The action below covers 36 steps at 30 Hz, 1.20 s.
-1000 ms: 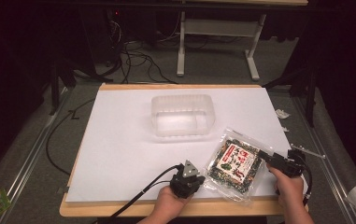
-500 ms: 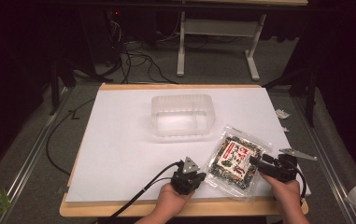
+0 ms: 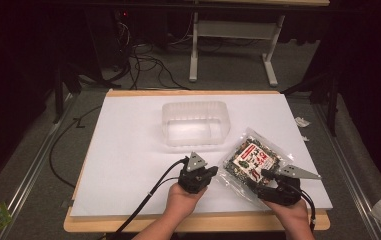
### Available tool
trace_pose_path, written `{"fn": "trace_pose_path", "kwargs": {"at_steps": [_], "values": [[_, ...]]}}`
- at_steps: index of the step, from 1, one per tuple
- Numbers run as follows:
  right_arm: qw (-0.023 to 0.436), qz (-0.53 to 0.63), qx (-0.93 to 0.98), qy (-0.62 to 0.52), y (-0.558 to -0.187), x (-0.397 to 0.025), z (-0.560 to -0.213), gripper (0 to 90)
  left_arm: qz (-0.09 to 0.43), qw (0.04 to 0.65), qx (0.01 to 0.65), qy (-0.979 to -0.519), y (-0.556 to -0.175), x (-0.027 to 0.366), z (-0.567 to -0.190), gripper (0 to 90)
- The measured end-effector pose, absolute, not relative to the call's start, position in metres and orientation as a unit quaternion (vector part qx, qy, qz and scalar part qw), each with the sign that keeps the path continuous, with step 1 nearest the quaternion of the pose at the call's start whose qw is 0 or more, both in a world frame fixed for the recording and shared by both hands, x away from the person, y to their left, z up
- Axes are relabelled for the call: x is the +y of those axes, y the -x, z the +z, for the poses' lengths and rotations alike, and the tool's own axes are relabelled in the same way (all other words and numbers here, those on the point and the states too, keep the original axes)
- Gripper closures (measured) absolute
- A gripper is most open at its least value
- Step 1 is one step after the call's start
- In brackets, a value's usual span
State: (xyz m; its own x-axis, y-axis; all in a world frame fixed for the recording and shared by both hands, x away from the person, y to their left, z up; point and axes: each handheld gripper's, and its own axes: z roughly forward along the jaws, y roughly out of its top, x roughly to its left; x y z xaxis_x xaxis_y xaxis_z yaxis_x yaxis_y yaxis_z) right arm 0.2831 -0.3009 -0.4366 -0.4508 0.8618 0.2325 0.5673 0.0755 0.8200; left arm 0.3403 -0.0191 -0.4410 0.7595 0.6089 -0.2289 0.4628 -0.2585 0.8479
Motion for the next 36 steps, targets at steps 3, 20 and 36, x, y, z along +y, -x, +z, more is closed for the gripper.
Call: {"fn": "trace_pose_path", "kwargs": {"at_steps": [3, 20, 36], "values": [[0.162, 0.453, 0.714, -0.508, -0.282, -0.308, -0.438, 24.5, 0.097, 0.522, 0.325, -0.782, -0.341, -0.02, -0.422, 90.0], [0.16, 0.446, 0.724, -0.501, -0.279, -0.3, -0.439, 17.8, 0.154, 0.537, 0.329, -0.762, -0.352, 0.002, -0.391, 90.0], [0.196, 0.454, 0.755, -0.431, -0.276, -0.229, -0.416, 12.8, 0.131, 0.572, 0.326, -0.741, -0.335, 0.014, -0.381, 90.0]]}}
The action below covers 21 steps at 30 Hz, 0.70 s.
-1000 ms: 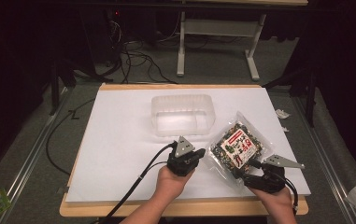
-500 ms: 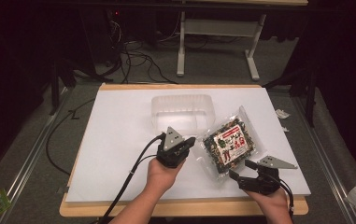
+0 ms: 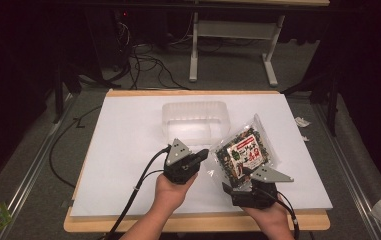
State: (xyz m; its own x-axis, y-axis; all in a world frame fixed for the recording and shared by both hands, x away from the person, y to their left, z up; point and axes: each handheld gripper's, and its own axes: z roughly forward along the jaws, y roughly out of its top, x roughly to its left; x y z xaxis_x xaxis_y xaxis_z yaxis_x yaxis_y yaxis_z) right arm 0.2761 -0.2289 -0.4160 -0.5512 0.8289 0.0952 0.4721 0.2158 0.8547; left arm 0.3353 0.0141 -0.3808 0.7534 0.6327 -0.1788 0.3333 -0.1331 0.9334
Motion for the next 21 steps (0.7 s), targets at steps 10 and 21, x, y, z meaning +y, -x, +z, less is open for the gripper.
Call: {"fn": "trace_pose_path", "kwargs": {"at_steps": [10, 21], "values": [[0.221, 0.475, 0.715, -0.463, -0.294, -0.259, -0.397, 13.3, 0.149, 0.577, 0.294, -0.747, -0.324, 0.016, -0.378, 90.0], [0.282, 0.432, 0.695, -0.501, -0.377, -0.252, -0.348, 11.1, 0.113, 0.596, 0.245, -0.756, -0.287, 0.002, -0.385, 90.0]]}}
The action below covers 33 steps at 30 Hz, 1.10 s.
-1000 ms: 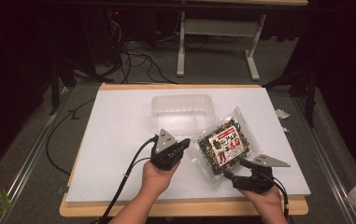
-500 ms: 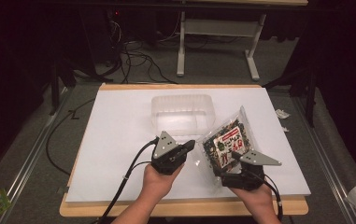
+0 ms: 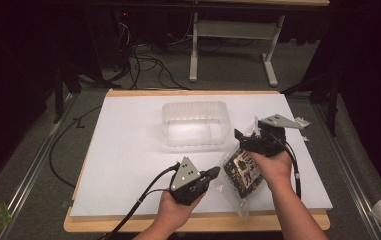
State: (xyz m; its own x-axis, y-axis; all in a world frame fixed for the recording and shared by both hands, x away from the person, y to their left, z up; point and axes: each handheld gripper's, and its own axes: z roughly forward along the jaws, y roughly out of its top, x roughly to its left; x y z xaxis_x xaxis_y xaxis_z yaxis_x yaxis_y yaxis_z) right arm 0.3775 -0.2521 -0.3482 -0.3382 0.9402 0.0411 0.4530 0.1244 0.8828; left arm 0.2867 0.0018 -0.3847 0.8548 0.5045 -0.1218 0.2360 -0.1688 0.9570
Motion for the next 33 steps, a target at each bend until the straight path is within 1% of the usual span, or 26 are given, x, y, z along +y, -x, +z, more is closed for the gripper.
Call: {"fn": "trace_pose_path", "kwargs": {"at_steps": [5, 6, 9, 10, 11, 12, 13, 14, 15, 16, 17, 18, 19, 20, 21, 22, 23, 24, 26, 27, 28, 33], "values": [[0.282, 0.398, 0.695, -0.528, -0.392, -0.247, -0.353, 9.7, 0.1, 0.596, 0.219, -0.766, -0.271, -0.007, -0.389, 90.0], [0.283, 0.379, 0.697, -0.539, -0.394, -0.249, -0.358, 10.8, 0.094, 0.594, 0.206, -0.772, -0.264, -0.011, -0.39, 90.0], [0.277, 0.37, 0.697, -0.548, -0.394, -0.254, -0.363, 13.1, 0.087, 0.593, 0.195, -0.776, -0.258, -0.016, -0.392, 90.0], [0.276, 0.364, 0.697, -0.553, -0.393, -0.26, -0.367, 18.2, 0.088, 0.59, 0.182, -0.782, -0.253, -0.021, -0.393, 90.0], [0.276, 0.364, 0.697, -0.553, -0.393, -0.26, -0.367, 18.2, 0.088, 0.59, 0.182, -0.782, -0.253, -0.021, -0.393, 90.0], [0.273, 0.363, 0.697, -0.555, -0.393, -0.263, -0.368, 21.5, 0.088, 0.589, 0.178, -0.784, -0.251, -0.023, -0.393, 90.0], [0.271, 0.359, 0.701, -0.553, -0.392, -0.268, -0.369, 29.4, 0.088, 0.588, 0.173, -0.785, -0.249, -0.026, -0.393, 90.0], [0.275, 0.357, 0.7, -0.553, -0.39, -0.269, -0.369, 35.3, 0.086, 0.587, 0.169, -0.787, -0.247, -0.03, -0.394, 90.0], [0.275, 0.357, 0.7, -0.553, -0.39, -0.269, -0.369, 35.3, 0.086, 0.587, 0.169, -0.787, -0.247, -0.03, -0.394, 90.0], [0.278, 0.356, 0.7, -0.553, -0.389, -0.274, -0.369, 43.8, 0.086, 0.586, 0.166, -0.788, -0.246, -0.032, -0.394, 90.0], [0.277, 0.358, 0.698, -0.556, -0.389, -0.276, -0.369, 43.8, 0.086, 0.586, 0.166, -0.788, -0.246, -0.032, -0.394, 90.0], [0.276, 0.361, 0.697, -0.555, -0.388, -0.278, -0.369, 51.1, 0.087, 0.586, 0.166, -0.788, -0.245, -0.033, -0.394, 90.0], [0.277, 0.363, 0.697, -0.552, -0.387, -0.279, -0.368, 56.1, 0.087, 0.586, 0.166, -0.788, -0.245, -0.033, -0.394, 90.0], [0.286, 0.365, 0.698, -0.545, -0.386, -0.279, -0.366, 61.7, 0.084, 0.589, 0.169, -0.786, -0.246, -0.032, -0.393, 90.0], [0.286, 0.365, 0.698, -0.545, -0.386, -0.279, -0.366, 61.7, 0.084, 0.589, 0.169, -0.786, -0.246, -0.032, -0.393, 90.0], [0.302, 0.361, 0.697, -0.542, -0.383, -0.278, -0.362, 68.1, 0.081, 0.588, 0.167, -0.787, -0.246, -0.032, -0.391, 90.0], [0.302, 0.361, 0.697, -0.542, -0.383, -0.278, -0.362, 68.1, 0.081, 0.588, 0.167, -0.787, -0.246, -0.032, -0.391, 90.0], [0.31, 0.36, 0.694, -0.541, -0.381, -0.28, -0.359, 76.1, 0.083, 0.589, 0.166, -0.786, -0.245, -0.033, -0.39, 90.0], [0.319, 0.361, 0.691, -0.539, -0.379, -0.283, -0.356, 80.7, 0.09, 0.589, 0.165, -0.786, -0.245, -0.032, -0.387, 90.0], [0.319, 0.361, 0.691, -0.539, -0.379, -0.283, -0.356, 80.7, 0.09, 0.589, 0.165, -0.786, -0.245, -0.032, -0.387, 90.0], [0.327, 0.364, 0.685, -0.54, -0.377, -0.286, -0.353, 83.9, 0.095, 0.592, 0.168, -0.782, -0.246, -0.03, -0.383, 90.0], [0.341, 0.377, 0.67, -0.541, -0.372, -0.294, -0.348, 86.9, 0.103, 0.598, 0.178, -0.775, -0.251, -0.023, -0.377, 90.0]]}}
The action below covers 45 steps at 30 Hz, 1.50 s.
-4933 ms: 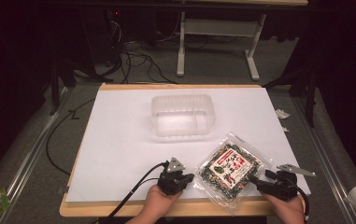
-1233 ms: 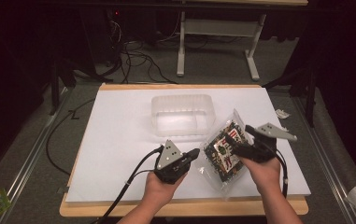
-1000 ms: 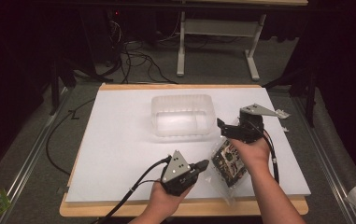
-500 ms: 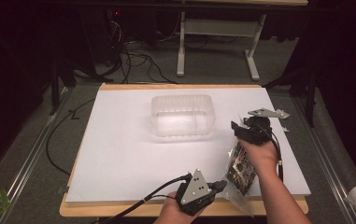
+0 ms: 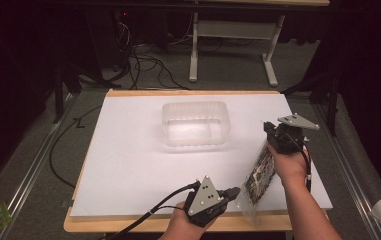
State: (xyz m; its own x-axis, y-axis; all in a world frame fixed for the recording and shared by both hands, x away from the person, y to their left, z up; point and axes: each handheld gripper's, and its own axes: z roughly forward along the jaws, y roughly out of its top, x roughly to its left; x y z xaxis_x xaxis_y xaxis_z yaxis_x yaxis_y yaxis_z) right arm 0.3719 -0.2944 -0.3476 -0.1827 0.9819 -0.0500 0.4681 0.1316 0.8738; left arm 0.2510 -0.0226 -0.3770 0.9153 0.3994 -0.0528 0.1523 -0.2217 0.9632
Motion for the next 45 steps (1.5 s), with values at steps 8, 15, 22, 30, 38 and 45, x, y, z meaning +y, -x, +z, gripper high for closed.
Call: {"fn": "trace_pose_path", "kwargs": {"at_steps": [8, 15, 22, 30, 38, 45], "values": [[0.345, 0.402, 0.661, -0.532, -0.373, -0.295, -0.338, 87.6, 0.081, 0.607, 0.179, -0.77, -0.251, -0.027, -0.378, 90.0], [0.333, 0.434, 0.655, -0.521, -0.374, -0.291, -0.331, 88.8, 0.116, 0.602, 0.156, -0.775, -0.245, -0.023, -0.364, 90.0], [0.337, 0.454, 0.651, -0.506, -0.382, -0.28, -0.319, 89.2, 0.138, 0.596, 0.174, -0.772, -0.253, -0.005, -0.36, 90.0], [0.321, 0.447, 0.643, -0.533, -0.383, -0.296, -0.339, 88.8, 0.099, 0.601, 0.185, -0.771, -0.256, -0.021, -0.377, 90.0], [0.291, 0.45, 0.631, -0.56, -0.373, -0.325, -0.351, 65.6, 0.059, 0.61, 0.189, -0.767, -0.256, -0.044, -0.384, 90.0], [0.267, 0.447, 0.614, -0.593, -0.346, -0.346, -0.367, 38.4, 0.037, 0.601, 0.172, -0.779, -0.247, -0.074, -0.395, 90.0]]}}
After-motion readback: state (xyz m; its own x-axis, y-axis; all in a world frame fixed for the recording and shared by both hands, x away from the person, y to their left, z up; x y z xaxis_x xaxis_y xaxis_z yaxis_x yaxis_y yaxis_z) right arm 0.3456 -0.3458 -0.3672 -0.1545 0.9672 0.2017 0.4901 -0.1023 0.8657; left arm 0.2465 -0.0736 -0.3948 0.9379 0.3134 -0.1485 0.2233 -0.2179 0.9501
